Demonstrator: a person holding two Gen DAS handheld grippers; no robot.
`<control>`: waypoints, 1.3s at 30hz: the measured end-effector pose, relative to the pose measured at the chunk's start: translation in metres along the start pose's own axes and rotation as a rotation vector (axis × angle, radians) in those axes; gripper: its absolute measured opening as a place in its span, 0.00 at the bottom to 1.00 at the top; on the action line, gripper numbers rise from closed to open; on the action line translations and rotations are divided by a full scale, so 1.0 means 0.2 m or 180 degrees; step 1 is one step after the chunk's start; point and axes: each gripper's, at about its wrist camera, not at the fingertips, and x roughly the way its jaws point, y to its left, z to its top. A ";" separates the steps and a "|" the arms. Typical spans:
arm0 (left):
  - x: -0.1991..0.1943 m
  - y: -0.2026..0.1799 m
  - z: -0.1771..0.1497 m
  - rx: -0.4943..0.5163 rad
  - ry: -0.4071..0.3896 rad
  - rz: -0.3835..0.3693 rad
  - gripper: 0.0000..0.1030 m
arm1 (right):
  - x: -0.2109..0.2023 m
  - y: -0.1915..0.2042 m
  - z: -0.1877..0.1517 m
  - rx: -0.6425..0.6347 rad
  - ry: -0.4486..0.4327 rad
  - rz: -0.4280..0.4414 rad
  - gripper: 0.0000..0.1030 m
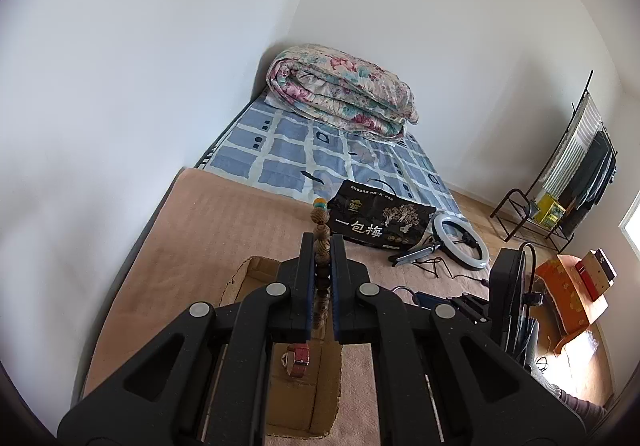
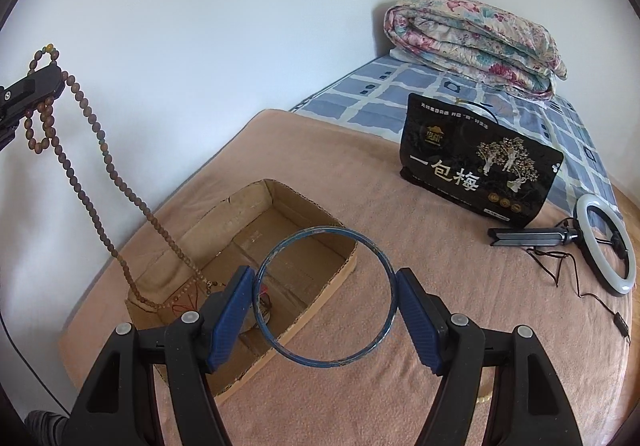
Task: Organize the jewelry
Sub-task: 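Carry the necklace with the left gripper over the box while the right gripper brings the bangle there, then open both grippers to drop the bead necklace and blue bangle into the box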
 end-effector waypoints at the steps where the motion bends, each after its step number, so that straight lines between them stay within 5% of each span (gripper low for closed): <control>1: 0.01 0.01 0.00 -0.0009 0.0001 0.0006 0.04 | 0.02 0.01 0.00 -0.0008 0.0014 0.0004 0.71; 12: 0.17 0.10 -0.03 -0.0096 0.0088 0.0051 0.04 | 0.24 0.08 0.04 -0.0085 0.0153 0.0047 0.71; 39: 0.51 0.26 -0.43 -0.0165 0.0770 0.0166 0.04 | 0.54 0.10 0.02 -0.0015 0.0343 0.0092 0.72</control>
